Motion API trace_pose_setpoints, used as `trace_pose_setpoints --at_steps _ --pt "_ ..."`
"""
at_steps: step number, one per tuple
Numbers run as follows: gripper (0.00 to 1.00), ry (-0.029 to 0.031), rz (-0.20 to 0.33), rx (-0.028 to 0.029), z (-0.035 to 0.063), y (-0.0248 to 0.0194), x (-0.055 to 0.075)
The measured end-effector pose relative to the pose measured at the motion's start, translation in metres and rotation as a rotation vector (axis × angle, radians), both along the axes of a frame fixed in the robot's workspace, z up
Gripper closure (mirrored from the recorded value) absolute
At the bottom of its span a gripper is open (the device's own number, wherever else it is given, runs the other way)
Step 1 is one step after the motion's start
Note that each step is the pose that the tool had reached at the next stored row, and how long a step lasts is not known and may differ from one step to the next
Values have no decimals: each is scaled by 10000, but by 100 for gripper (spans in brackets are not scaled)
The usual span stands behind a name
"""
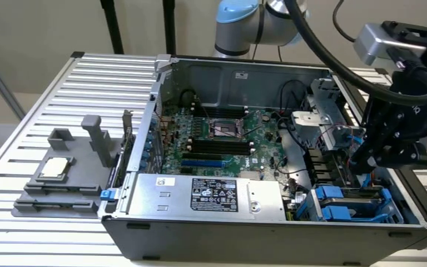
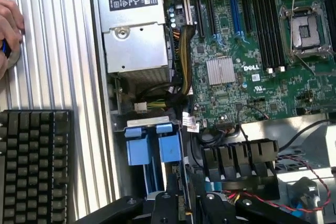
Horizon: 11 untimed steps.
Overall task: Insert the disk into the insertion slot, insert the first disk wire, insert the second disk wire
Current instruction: 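Insert the first disk wire, then insert the second disk wire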
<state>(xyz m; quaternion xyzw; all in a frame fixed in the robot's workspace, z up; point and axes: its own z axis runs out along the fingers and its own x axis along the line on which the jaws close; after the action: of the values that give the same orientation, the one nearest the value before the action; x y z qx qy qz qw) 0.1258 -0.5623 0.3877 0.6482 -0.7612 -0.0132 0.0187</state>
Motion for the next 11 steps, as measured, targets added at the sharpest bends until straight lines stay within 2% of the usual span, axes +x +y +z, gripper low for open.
trace_pose_setpoints --at_steps 4,6,8,11 --pt "76 -110 0 -16 -33 121 -17" --pt "76 -149 1 -65 -47 145 -17" --pt "76 -176 1 -165 -62 155 -17" --pt "76 -200 3 -350 -87 166 -17"
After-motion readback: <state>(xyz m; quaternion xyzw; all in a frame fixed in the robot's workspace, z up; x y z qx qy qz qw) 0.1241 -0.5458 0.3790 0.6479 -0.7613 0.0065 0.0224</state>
